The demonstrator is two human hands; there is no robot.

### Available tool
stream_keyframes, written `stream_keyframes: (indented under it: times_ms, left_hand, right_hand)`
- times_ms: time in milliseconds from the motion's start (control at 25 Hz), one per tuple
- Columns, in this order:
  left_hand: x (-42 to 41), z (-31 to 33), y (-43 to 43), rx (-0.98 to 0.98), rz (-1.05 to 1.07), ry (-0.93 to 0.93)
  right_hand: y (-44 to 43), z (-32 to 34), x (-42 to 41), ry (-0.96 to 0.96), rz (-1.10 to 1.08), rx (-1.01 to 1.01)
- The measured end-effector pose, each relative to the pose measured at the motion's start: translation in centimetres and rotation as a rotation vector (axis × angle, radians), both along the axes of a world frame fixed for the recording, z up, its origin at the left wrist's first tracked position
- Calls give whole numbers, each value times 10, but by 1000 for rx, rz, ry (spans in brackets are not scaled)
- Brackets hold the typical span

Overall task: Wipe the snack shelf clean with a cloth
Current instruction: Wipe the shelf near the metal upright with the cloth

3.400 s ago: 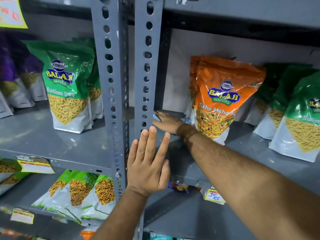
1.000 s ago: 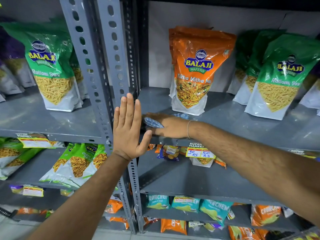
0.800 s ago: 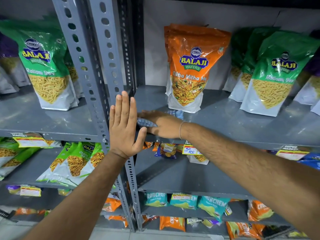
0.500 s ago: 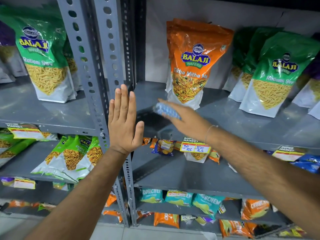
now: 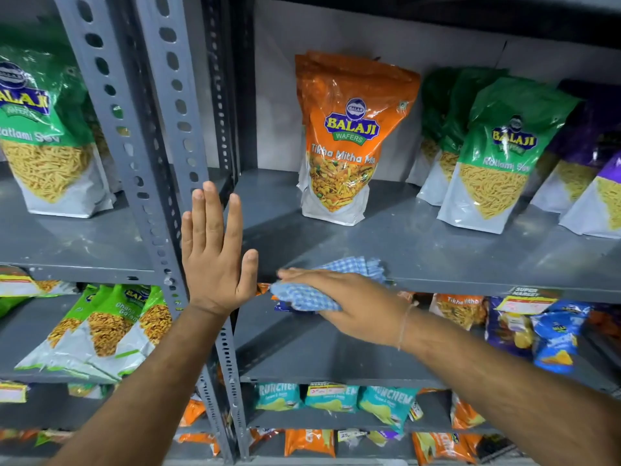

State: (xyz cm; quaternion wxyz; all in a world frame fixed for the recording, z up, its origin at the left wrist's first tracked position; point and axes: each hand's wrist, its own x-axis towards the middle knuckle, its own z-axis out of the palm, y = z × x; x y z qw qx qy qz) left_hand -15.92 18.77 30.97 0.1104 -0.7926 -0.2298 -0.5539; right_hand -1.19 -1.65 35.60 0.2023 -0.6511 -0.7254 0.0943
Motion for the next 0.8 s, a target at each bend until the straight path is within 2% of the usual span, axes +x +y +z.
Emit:
stream_keyframes:
  times_ms: [80,200,280,440,600,680,800]
  left_hand:
    - [1,-4,-6,-1,-31,29]
    - [12,-11,-27,27,-119,197]
    - [25,-7,-38,-23,-128,254]
    - [43,3,-46,-130,-20,237]
    - [47,-2,-45,-114,47,258]
    - [50,-2,-46,-113,68,255]
    - [49,-6,-42,-77,80,261]
  right_hand:
    - [-24,7,21,142,-146,141]
    - [-34,23,77,285,-542,437]
    - [-35,34,114,315,-708,505]
    - [-9,49,166,388,-792,489]
    - [39,59,205,231,-913,473]
    - [73,64,227,124,-959,351]
    - [114,64,259,-42,-887,32]
